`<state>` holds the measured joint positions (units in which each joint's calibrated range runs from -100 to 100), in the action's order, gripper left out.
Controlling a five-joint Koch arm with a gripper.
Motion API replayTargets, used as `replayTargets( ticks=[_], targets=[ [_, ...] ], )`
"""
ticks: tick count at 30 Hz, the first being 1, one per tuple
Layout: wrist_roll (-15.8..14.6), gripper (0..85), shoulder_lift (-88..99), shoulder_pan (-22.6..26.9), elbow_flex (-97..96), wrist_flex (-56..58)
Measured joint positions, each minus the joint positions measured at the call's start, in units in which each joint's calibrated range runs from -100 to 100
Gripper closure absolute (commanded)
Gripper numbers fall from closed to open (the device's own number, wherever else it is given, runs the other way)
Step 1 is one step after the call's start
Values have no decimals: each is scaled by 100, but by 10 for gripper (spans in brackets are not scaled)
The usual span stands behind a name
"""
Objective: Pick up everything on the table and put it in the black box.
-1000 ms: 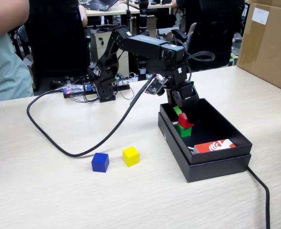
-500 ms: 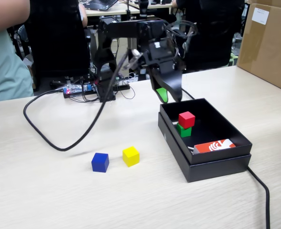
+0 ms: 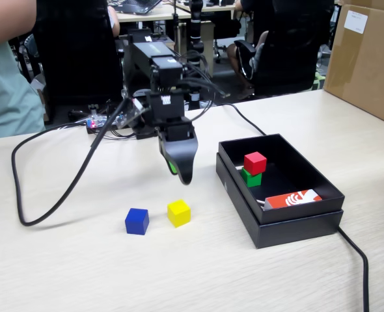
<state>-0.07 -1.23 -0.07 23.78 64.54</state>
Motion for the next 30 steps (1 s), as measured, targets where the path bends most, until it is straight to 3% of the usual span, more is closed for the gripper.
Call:
replayTargets(
  ticks=[12,15,17,18,20,24,30],
  targets=[
    [63,402,-1916,-93,1132,-8],
    [83,477,-2162,-112,1168,-8],
    [83,604,-2317,-122,1187,-8],
    [78,722,-2356,-132,1214,-8],
    [73,795,-2369,-147,1360,0],
    [73,795,-2317,-147,1369,-8],
    [-73,795,65,513,1369,0]
  ],
)
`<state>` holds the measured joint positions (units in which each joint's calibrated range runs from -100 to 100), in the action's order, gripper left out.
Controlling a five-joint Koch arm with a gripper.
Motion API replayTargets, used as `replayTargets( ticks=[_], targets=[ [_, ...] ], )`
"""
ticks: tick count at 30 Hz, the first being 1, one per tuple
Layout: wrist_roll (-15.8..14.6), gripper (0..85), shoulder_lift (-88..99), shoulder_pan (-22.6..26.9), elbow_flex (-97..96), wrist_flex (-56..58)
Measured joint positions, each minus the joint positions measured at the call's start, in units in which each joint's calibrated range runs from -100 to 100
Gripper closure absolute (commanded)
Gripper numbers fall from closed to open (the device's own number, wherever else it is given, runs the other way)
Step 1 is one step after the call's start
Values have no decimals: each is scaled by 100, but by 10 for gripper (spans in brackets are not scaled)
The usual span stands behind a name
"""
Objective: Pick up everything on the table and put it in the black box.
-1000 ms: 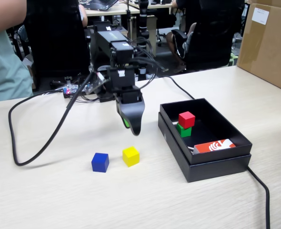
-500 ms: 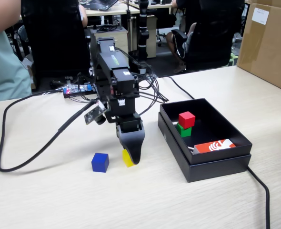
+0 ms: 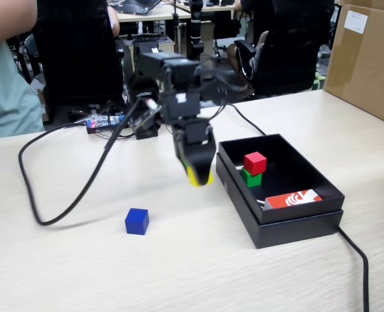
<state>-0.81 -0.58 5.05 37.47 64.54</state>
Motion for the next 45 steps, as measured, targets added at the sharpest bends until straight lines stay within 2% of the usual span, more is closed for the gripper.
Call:
replayTargets(
  ticks=[1,4,8,17,20,23,26,28,31,38,44,45],
  targets=[
    [-73,795,350,274,64,0],
    [-225,794,375,620,456,0],
    [-361,794,-26,816,885,0],
    [-449,790,-2175,811,1305,0],
    [-449,789,-2382,811,1314,0],
    [-469,717,-2524,806,1305,0],
    [-493,701,-2563,806,1205,62],
    [-513,636,-2602,806,1141,108],
    [-532,576,-2602,806,940,163],
    [-532,576,-2460,791,885,248],
    [-537,573,-777,596,621,286],
    [-537,545,-427,542,511,286]
  ],
)
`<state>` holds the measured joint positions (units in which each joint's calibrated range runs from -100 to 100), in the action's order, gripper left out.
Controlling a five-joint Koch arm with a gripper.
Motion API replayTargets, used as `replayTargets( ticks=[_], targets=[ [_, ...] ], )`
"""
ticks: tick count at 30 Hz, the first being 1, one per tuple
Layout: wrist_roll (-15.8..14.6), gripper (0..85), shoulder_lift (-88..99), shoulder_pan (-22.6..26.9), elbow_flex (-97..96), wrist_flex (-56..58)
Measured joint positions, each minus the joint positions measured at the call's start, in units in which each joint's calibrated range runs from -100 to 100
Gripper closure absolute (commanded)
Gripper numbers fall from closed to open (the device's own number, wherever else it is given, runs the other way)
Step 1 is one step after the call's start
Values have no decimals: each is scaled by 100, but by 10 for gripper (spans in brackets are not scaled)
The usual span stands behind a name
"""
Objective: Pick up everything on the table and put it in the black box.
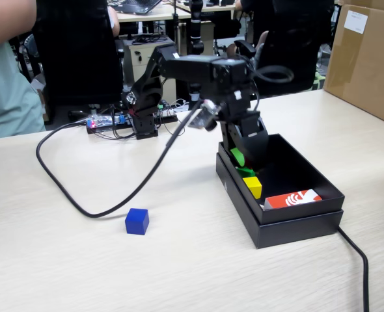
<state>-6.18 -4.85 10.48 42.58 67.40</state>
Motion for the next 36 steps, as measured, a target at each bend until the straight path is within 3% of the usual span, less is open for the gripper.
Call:
replayTargets(
  ticks=[3,7,17,36],
  targets=[
    [15,462,1036,-205,-466,8],
    [127,460,1890,-596,-940,8],
    [376,384,1385,-1621,-1296,15],
    [376,376,-1657,-1822,-493,8]
  ],
)
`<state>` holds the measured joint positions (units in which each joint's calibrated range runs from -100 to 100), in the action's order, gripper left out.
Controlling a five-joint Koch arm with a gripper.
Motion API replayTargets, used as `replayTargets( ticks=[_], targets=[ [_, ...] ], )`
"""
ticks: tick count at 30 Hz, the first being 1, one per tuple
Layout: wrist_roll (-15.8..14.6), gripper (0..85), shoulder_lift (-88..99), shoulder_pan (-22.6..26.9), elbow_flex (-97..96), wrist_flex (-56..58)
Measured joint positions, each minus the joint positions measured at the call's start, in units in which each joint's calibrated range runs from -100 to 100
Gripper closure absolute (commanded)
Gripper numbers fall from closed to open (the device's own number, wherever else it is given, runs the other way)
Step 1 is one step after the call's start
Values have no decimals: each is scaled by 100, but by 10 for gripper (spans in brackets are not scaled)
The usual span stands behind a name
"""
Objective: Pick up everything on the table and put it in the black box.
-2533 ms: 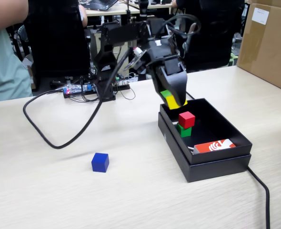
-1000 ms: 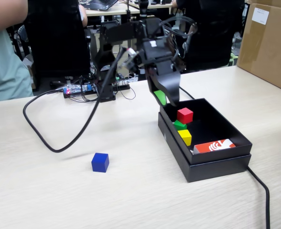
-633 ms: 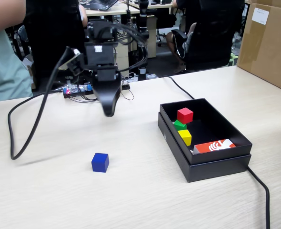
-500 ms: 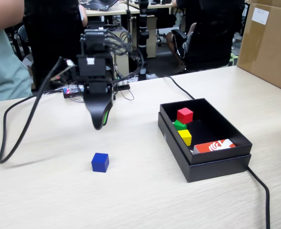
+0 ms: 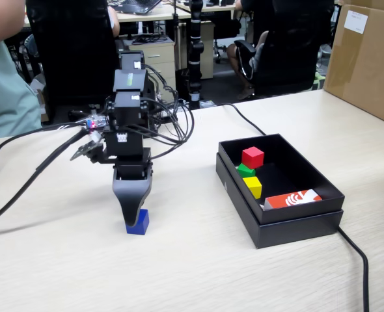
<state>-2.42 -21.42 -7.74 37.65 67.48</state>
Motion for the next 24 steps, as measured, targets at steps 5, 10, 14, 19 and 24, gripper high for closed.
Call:
replayTargets(
  ticks=[5,10,14,19,24],
  targets=[
    [5,420,-492,-24,192,0],
    [10,677,-790,-34,374,0],
    [0,786,-777,-39,393,0],
    [20,786,78,20,201,0],
    [39,783,2188,547,-137,0]
  ],
)
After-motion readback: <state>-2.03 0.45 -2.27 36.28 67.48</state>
